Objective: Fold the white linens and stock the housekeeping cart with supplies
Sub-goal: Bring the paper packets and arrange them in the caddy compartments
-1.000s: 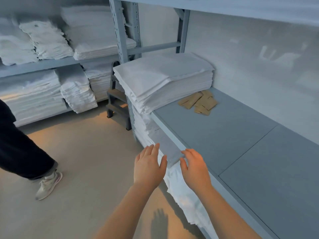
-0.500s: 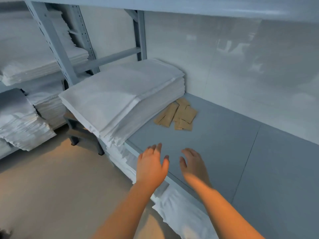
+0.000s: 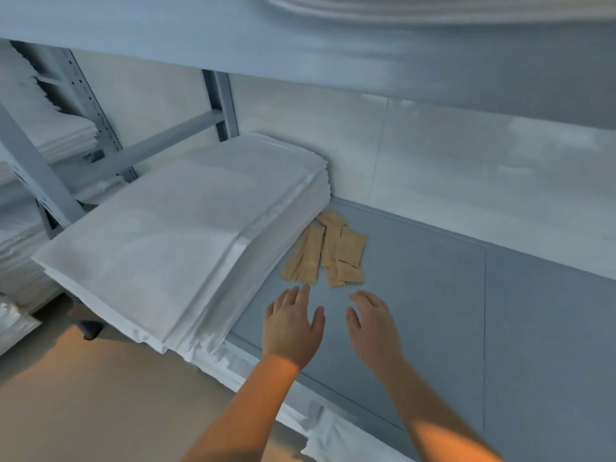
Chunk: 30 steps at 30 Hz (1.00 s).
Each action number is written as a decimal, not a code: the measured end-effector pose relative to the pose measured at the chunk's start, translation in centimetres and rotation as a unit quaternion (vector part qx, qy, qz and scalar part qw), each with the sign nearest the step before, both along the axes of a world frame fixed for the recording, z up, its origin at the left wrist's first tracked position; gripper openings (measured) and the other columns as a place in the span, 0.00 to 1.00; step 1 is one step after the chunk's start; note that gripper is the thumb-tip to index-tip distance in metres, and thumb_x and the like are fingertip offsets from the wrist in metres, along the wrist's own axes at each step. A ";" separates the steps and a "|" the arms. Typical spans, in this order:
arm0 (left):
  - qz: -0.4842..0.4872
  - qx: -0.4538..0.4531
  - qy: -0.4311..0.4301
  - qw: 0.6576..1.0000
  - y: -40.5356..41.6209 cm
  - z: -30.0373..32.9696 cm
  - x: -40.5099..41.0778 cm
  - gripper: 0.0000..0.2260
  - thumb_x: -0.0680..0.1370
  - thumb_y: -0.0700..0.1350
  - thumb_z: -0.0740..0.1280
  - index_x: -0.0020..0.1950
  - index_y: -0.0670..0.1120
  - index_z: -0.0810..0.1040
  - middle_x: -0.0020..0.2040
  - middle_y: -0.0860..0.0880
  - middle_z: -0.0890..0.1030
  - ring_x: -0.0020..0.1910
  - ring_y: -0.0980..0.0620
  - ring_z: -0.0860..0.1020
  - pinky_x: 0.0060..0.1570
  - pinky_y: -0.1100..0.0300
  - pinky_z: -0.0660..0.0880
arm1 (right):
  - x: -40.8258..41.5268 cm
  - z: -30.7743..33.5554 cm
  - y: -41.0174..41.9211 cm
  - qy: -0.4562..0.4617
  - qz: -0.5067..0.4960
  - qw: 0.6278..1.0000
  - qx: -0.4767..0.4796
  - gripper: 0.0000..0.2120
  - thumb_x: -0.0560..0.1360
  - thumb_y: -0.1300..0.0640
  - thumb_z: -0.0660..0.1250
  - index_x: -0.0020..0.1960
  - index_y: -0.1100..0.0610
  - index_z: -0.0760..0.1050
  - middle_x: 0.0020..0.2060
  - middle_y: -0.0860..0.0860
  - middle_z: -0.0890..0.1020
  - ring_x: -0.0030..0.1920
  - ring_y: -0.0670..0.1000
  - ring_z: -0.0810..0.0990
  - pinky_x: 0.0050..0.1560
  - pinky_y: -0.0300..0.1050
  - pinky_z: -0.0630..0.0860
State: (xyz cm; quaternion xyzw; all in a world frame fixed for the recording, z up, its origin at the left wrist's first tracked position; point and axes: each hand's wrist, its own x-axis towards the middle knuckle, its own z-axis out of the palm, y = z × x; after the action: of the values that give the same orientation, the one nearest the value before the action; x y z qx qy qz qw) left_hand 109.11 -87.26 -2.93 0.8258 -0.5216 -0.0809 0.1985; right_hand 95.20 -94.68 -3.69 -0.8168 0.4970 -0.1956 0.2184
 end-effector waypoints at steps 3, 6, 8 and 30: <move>-0.032 -0.009 0.005 0.999 -1.0 -0.2 2.6 0.25 0.81 0.57 0.54 0.75 0.48 0.62 0.73 0.49 0.68 0.73 0.50 0.63 0.72 0.53 0.59 | 2.3 -0.2 -0.2 0.002 -0.031 1.000 -0.003 0.17 0.80 0.57 0.60 0.67 0.60 0.72 0.65 0.54 0.75 0.66 0.54 0.70 0.66 0.47 0.67; -0.070 -0.016 0.001 0.997 -1.9 -0.5 5.4 0.23 0.80 0.56 0.56 0.74 0.48 0.65 0.70 0.49 0.70 0.70 0.50 0.66 0.69 0.54 0.61 | 4.6 -0.5 0.0 -0.006 -0.076 0.997 0.004 0.17 0.80 0.57 0.60 0.67 0.60 0.72 0.65 0.54 0.74 0.66 0.54 0.70 0.66 0.47 0.66; -0.091 -0.009 -0.005 0.996 -2.4 -0.7 7.1 0.23 0.80 0.55 0.56 0.73 0.48 0.65 0.70 0.50 0.70 0.70 0.50 0.67 0.68 0.54 0.61 | 6.0 -0.9 0.4 -0.002 -0.097 0.995 0.008 0.17 0.80 0.57 0.59 0.68 0.59 0.71 0.66 0.53 0.73 0.67 0.53 0.69 0.66 0.46 0.65; -0.125 -0.036 -0.020 0.991 -20.0 -10.0 10.6 0.26 0.81 0.55 0.53 0.77 0.48 0.55 0.76 0.43 0.61 0.75 0.43 0.56 0.72 0.50 0.52 | 11.5 -8.7 -18.9 0.049 -0.087 0.991 -0.084 0.20 0.80 0.52 0.59 0.70 0.55 0.69 0.73 0.54 0.64 0.72 0.57 0.61 0.70 0.53 0.62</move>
State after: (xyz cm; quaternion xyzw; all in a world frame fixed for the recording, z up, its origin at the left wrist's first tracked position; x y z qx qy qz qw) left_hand 119.72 -107.28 -12.94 0.7477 -0.6275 -0.0699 0.2056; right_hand 106.67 -113.57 -12.38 -0.7943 0.5582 -0.2146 0.1068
